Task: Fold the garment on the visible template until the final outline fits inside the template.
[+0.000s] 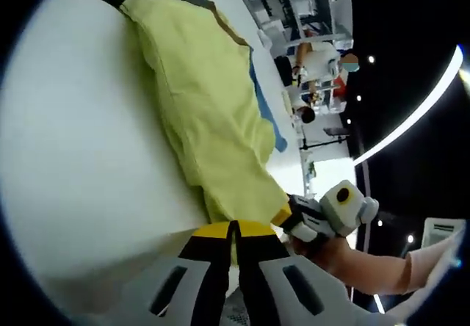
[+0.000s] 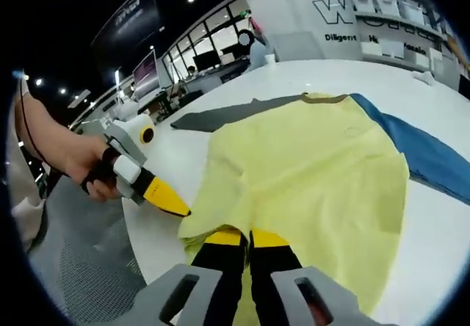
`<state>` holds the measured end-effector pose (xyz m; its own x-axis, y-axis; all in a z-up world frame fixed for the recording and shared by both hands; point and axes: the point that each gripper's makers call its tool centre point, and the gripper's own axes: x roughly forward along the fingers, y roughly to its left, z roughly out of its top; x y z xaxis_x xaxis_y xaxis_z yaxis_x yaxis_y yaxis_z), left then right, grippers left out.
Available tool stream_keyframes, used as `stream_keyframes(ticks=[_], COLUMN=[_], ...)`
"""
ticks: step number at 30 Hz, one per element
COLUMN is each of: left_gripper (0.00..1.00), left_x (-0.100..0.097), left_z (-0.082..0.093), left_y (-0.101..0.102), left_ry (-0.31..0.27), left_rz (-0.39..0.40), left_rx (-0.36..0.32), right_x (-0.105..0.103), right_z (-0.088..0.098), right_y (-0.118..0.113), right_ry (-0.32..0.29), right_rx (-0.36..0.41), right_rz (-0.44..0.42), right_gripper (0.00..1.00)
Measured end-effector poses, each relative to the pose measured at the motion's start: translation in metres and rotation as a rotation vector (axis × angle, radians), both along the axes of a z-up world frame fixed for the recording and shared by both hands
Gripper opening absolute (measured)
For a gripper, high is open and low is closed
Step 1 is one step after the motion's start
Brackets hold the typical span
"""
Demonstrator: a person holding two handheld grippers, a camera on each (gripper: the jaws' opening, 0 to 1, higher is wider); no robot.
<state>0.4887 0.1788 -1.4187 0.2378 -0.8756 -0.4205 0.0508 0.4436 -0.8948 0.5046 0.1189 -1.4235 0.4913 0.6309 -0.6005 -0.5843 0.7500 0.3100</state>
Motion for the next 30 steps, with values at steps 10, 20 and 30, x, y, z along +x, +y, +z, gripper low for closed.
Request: stream_keyframes(ticks=[10,20,30], left_gripper=[0.0,0.0,0.0], left_x=[0.006,-0.008,-0.007], left_z=[0.022,0.021,0.019], left_y=[0.027,0.078,0.121], left_ry=[-0.043,-0.045,-0.043], left_rz=[0.032,0.011,-0.02], left_rx=[-0.018,0.019,0.068], right_x=[-0.013,-0.031,-0.033], right_z=[0.0,0.002,-0.014], right_y=[0.008,0.006,-0.028], right_ry=[0.009,0.025,0.039], right_rx=[0.009,0.026,-0.059], right_rz=[0.065,0.096,0.037], right_gripper=[0.01,0.14,0.13])
